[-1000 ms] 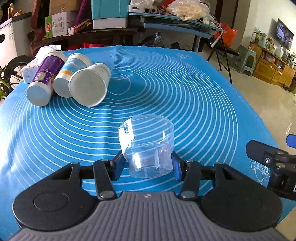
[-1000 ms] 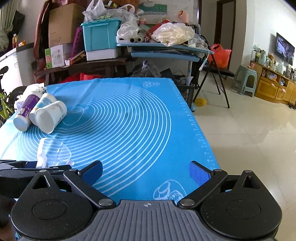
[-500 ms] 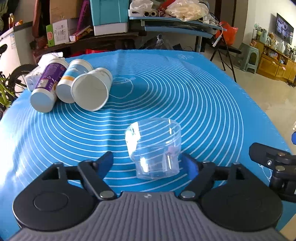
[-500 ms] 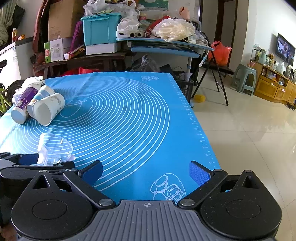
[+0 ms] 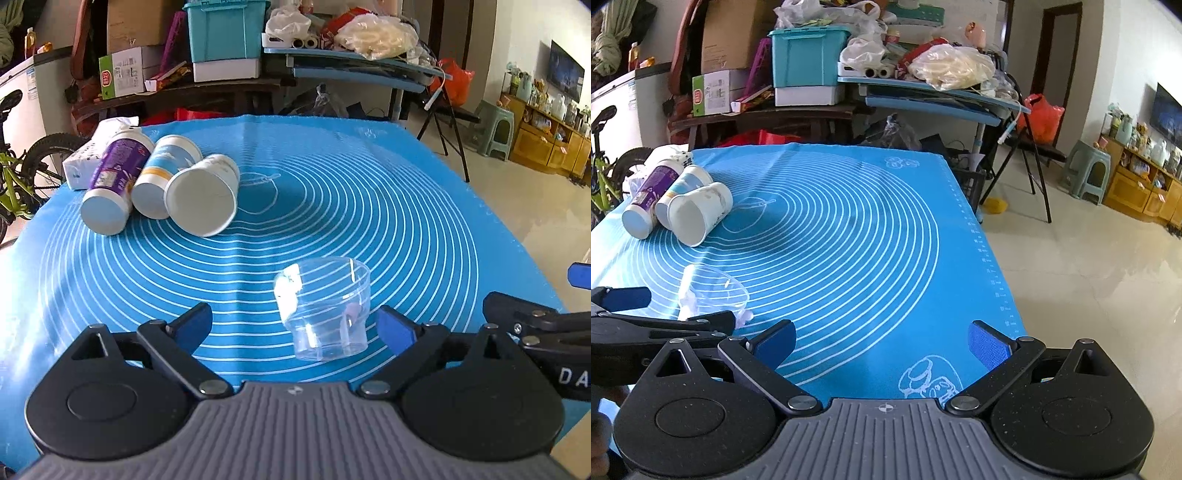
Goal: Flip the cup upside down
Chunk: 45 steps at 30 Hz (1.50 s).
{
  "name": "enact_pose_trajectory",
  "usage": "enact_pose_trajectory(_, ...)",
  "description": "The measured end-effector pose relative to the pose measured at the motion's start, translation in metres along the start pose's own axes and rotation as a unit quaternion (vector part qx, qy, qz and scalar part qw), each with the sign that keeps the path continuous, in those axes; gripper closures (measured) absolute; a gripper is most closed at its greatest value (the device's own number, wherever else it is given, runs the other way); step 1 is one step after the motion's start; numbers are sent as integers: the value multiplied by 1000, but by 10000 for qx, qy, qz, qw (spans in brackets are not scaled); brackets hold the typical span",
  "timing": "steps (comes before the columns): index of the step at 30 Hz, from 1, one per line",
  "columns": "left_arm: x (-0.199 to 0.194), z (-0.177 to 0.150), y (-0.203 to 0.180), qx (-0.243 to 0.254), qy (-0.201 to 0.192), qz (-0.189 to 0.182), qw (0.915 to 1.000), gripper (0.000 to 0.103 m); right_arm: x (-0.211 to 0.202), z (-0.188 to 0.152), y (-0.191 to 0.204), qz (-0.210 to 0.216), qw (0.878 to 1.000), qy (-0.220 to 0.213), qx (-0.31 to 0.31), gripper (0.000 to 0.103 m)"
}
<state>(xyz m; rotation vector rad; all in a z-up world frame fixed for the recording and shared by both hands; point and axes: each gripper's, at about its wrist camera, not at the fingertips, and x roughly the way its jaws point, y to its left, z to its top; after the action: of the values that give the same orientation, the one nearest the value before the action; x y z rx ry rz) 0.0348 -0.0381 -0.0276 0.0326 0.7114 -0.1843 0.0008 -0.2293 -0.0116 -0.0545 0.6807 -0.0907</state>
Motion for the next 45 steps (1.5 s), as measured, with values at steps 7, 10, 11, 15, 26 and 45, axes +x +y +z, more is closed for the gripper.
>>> enact_pose_trajectory(7,-16,1,22,-66,-45,34,10000,7,-8,10,13,-56,9990,-78,-431,2)
enact_pose_trajectory(10,-19,1,38,-127,7,-20,9999,7,-12,15,21,-22,9972,-72,-749,2)
enact_pose_trajectory(11,-21,1,43,-127,19,-38,9999,7,-13,17,25,37,9963,-58,-862,2)
enact_pose_trajectory(15,-26,-1,66,-218,68,-82,9997,7,-19,27,43,43,9869,-39,-1613,2)
enact_pose_trajectory(26,-23,-10,123,-647,296,63,9974,7,-27,38,121,-24,9050,178,-4250,2)
enact_pose_trajectory(45,-16,-21,149,-843,379,52,9957,7,-7,-5,182,-664,6967,174,-7141,2)
